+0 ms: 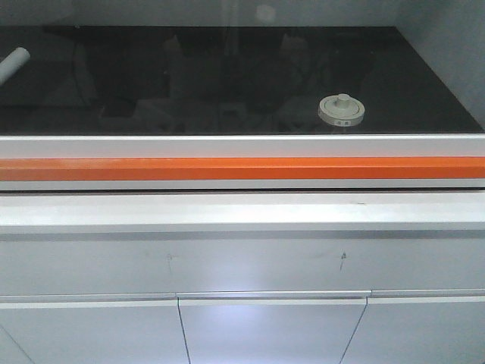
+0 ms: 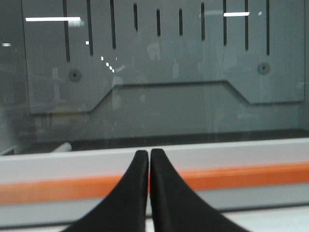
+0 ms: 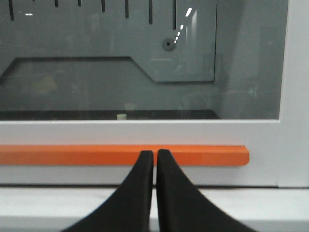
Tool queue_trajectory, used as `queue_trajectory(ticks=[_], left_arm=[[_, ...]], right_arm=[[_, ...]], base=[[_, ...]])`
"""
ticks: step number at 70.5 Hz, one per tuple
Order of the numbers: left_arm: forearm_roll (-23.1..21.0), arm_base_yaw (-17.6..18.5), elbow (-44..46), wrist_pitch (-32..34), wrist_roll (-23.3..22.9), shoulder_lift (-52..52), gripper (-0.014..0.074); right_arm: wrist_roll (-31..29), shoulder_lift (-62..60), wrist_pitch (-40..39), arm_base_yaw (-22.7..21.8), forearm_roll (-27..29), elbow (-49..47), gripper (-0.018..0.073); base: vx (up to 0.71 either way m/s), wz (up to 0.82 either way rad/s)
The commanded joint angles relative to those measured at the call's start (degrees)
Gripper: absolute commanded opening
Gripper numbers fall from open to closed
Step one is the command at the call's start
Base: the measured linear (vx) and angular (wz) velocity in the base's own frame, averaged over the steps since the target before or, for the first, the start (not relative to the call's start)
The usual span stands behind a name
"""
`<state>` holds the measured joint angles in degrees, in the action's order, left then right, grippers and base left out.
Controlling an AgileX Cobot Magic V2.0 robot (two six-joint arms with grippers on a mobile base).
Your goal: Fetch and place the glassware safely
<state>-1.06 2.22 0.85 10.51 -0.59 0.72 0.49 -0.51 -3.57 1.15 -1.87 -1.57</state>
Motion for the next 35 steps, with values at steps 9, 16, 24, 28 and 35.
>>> queue_trajectory(ticks=[9,16,24,28,35], left_arm=[[-0.53,0.42,15.97,-1.01,-0.36,-5.40,-0.0007],[0.28,0.42,24.95,-4.10,0.09,-11.99,-0.0007],[4.62,0.42,32.18,-6.11,0.09,-21.15,-0.0007],[6.63,0.42,34.75,-6.06,0.04,-25.64,-0.0007],[7.00,0.42,37.40,-6.00,-0.01,-32.07,-0.0007]], right_arm=[[0.20,6.56,-1.86,-0.26,-0.34,-15.51,-0.0001],[0.25,13.15,-1.66,-0.26,-0.27,-22.70,-0.0001],[0.25,20.53,-1.40,-0.26,-0.08,-29.96,-0.0001],[0.25,24.28,-1.40,-0.26,-0.08,-32.49,-0.0001],[0.25,29.90,-1.70,-0.26,-0.08,-34.78,-0.0001]], base=[[0.00,0.00],[0.00,0.00],[0.00,0.00],[0.00,0.00],[0.00,0.00]])
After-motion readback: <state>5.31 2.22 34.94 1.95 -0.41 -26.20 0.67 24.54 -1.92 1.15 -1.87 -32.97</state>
